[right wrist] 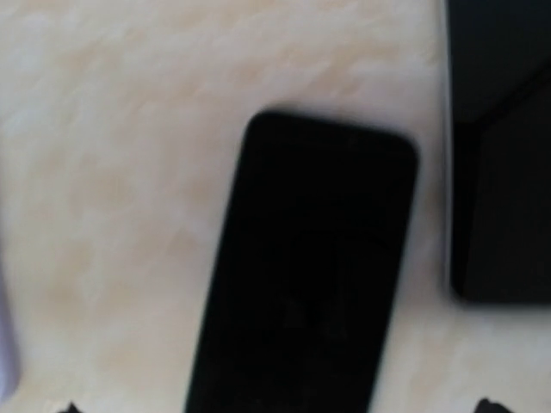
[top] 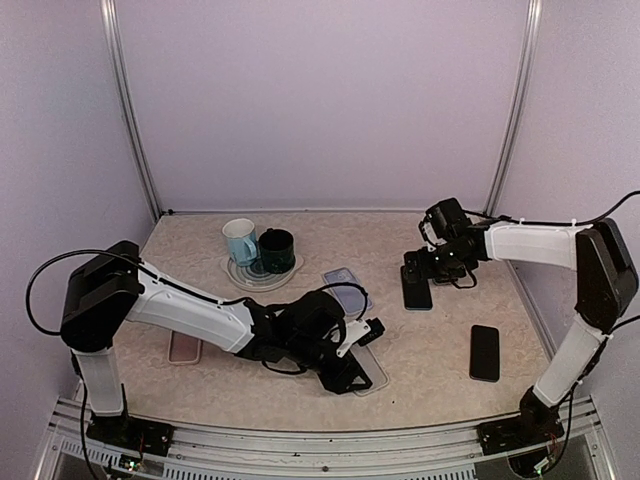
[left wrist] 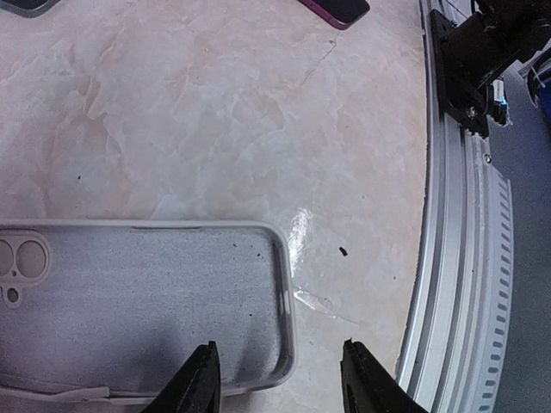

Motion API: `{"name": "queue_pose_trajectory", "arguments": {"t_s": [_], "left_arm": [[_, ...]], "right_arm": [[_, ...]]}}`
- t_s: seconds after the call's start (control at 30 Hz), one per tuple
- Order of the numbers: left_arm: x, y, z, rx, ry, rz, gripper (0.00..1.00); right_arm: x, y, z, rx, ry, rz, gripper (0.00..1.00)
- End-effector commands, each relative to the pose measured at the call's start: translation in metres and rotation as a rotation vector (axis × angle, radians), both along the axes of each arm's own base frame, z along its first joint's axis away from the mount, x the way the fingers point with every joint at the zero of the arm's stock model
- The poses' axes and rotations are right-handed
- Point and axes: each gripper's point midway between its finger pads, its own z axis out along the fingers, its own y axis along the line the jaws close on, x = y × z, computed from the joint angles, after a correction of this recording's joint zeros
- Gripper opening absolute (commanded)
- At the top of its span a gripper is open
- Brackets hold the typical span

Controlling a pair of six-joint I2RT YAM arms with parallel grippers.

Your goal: Put the phone into the phone case

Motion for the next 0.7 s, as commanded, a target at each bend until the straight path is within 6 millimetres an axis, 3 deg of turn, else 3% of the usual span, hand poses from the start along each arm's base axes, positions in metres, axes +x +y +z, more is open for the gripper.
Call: {"name": "queue_pose_trajectory", "arguments": {"t_s": [0.0,0.17,0.33,0.67], "left_arm": [[0.01,-0.006,0.016,-0.068,-0.018,-0.006,0.48],[0.039,0.031,0.033,-0.078,-0.053,0.15,0.49],[0.06,0.065,0.024,-0.004,-0.058,0.265,0.5],[0.057,0.071,0.02,0.022,-0.077,0.26,0.51]], "right_arm": [[0.02,-0.006,-0.019,-0.049,0.084,-0.017,0.99],[0.031,-0.004,-0.042,-0.102,0.158,-0.016,0.99],[0.031,-0.008,-0.067,-0.157,0.238,-0.025,0.99],[0.015,0.0,-0.096,-0.142,0.368,0.031,0.95]]}}
